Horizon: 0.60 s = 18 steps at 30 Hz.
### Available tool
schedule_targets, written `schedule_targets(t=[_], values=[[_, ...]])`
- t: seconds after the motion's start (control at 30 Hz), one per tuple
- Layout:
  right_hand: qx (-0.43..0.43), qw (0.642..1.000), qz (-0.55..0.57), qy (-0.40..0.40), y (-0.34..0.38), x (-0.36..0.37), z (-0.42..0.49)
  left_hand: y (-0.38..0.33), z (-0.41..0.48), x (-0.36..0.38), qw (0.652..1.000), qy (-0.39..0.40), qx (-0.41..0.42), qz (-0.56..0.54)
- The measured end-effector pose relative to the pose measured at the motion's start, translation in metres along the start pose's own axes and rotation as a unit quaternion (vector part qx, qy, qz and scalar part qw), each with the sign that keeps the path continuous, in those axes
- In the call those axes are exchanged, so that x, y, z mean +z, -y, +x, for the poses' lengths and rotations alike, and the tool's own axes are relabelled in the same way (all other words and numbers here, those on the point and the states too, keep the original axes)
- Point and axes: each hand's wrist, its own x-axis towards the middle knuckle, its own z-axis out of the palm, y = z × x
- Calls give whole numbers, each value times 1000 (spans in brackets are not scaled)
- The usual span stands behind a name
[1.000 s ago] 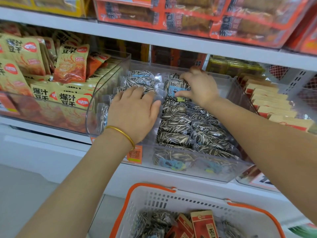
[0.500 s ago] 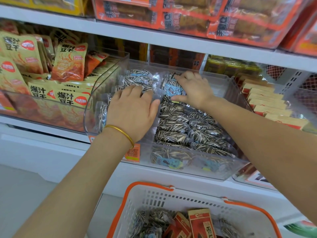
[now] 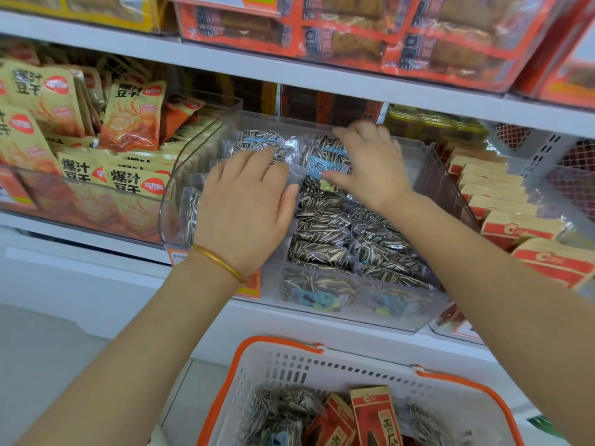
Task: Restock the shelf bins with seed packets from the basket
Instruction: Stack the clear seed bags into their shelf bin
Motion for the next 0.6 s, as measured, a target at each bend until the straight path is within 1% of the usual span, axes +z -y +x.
schedule_targets(t=[0.07, 0.1, 0.13, 0.17, 0.23, 0.27, 0.3, 0.33, 0.37, 0.4, 0.43, 0.5, 0.53, 0.6], values=[[-23, 993, 91, -70, 18, -21, -30, -8, -19, -16, 996, -62, 58, -6], [-42, 985, 135, -94, 28, -32, -53, -10, -35, -23, 993, -76, 91, -16], [-60, 976, 177, -109, 38, -38, -81, -11, -55, -28, 990, -68, 120, -29], [-70, 967, 218, -112, 47, -41, -110, -9, -76, -31, 988, -33, 142, -43], [-60, 951, 293, -81, 60, -28, -163, 0, -118, -27, 981, 90, 160, -56], [-49, 950, 306, -42, 65, -13, -185, 4, -138, -22, 972, 168, 160, -48], [-38, 955, 295, 20, 69, 8, -202, 8, -154, -17, 954, 253, 157, -35], [-24, 958, 265, 104, 72, 35, -216, 10, -167, -11, 928, 338, 155, -18], [-10, 953, 232, 196, 72, 66, -228, 10, -177, -6, 899, 411, 152, -3], [0, 939, 204, 276, 71, 96, -239, 9, -185, -1, 873, 465, 145, 18], [5, 924, 186, 335, 71, 124, -251, 10, -190, 3, 849, 508, 138, 44], [8, 892, 164, 421, 72, 166, -272, 11, -193, 10, 807, 573, 125, 62], [1, 876, 144, 460, 75, 181, -281, 8, -190, 12, 797, 589, 121, 57], [-39, 850, 82, 519, 81, 203, -293, 5, -184, 14, 792, 597, 115, 47]])
